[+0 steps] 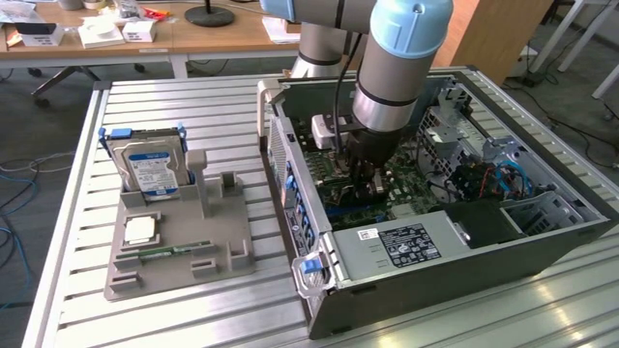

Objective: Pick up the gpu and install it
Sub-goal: 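Insert the gpu into the slot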

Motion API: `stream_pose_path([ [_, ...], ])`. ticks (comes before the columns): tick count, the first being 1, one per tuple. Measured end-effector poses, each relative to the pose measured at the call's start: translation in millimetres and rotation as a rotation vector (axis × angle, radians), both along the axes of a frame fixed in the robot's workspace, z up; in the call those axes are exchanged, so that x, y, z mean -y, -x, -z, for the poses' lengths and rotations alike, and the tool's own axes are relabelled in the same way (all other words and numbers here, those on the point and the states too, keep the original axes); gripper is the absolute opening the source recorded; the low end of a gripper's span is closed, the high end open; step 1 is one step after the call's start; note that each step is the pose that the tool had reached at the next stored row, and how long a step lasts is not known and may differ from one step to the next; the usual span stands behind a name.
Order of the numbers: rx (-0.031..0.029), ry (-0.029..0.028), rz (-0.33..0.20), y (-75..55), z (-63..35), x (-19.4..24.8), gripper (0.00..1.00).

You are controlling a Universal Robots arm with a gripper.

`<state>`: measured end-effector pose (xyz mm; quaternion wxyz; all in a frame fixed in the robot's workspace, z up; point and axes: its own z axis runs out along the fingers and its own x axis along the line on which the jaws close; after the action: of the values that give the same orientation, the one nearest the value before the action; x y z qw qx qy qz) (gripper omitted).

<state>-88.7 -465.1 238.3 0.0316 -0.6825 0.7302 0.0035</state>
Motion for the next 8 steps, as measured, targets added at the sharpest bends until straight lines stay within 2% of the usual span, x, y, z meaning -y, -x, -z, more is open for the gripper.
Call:
stream_pose_path([
  [8,0.0001,-0.0001,0.000,-1.2,0.1,0.0,0.26],
])
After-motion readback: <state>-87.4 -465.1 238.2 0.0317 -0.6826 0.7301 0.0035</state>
